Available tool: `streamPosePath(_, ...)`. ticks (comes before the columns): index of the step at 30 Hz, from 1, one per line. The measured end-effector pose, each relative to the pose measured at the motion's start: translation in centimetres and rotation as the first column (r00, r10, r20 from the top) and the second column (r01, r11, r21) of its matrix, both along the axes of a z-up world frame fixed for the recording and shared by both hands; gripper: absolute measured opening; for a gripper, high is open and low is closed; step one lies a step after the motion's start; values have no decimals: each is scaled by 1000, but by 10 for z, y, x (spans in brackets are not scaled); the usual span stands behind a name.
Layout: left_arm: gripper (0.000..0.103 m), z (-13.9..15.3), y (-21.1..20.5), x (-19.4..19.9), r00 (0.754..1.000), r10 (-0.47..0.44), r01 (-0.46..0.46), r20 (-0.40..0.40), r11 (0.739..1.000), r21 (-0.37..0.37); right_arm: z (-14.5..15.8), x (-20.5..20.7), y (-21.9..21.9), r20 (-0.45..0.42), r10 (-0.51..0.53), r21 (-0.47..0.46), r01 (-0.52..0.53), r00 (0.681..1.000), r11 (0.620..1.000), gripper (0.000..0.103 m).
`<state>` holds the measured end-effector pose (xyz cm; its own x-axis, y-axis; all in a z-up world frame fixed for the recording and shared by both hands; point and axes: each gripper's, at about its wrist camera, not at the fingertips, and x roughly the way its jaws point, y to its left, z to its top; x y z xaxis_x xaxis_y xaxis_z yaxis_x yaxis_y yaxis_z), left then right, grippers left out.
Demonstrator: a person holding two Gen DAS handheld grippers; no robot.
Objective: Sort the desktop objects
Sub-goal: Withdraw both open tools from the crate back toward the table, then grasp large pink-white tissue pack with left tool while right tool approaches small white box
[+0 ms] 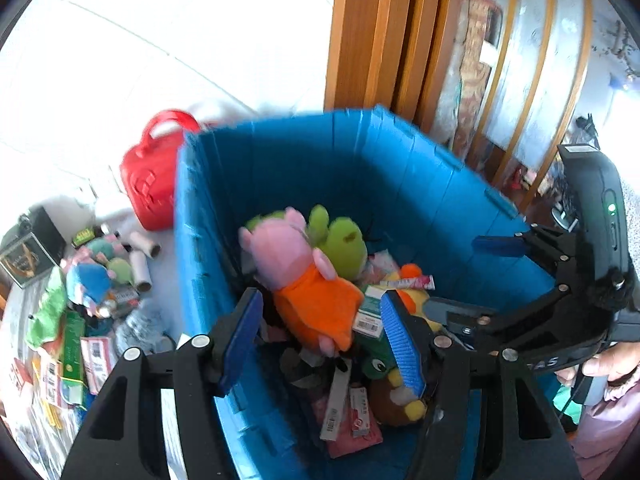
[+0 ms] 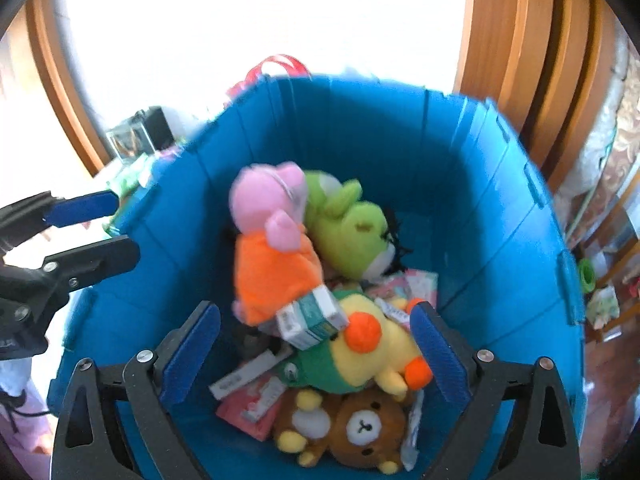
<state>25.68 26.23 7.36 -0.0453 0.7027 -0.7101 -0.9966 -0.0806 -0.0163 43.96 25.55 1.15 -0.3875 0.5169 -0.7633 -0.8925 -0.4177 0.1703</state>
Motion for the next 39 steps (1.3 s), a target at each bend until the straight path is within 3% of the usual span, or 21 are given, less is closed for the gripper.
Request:
streamPosePath(7, 61, 26, -68, -33, 997, 78, -73, -20, 979, 193, 43, -30, -51, -38, -9, 171, 16, 999, 985, 103)
streamPosePath(16, 61, 38, -178, -141, 972, 236, -222, -3, 915, 336, 67, -124, -104, -75, 44, 295, -20, 996, 955, 103)
streamPosePath(17, 65, 38, -188, -154, 966, 257, -240, -7, 910, 340, 70, -136, -110, -84, 45, 307, -17, 995, 951, 103)
streamPosePath(19, 72, 35, -213, -185, 953, 302, -279, -13, 898, 341, 77, -162, -121, -110, 56, 329, -17, 992, 944, 103)
streamPosePath(26, 72, 10, -285, -304, 913, 408, -395, 0, 884, 250, 79, -261, -137, -161, 62, 328, -6, 985, 945, 103)
streamPosePath(32, 72, -25, -328, -384, 870, 492, -491, 32, 860, 139, 41, -333, -134, -132, 66, 209, -37, 989, 977, 103)
streamPosePath(39, 72, -64, -354, -422, 822, 563, -568, 80, 820, 69, -12, -363, -117, -113, 51, 69, -43, 992, 997, 103)
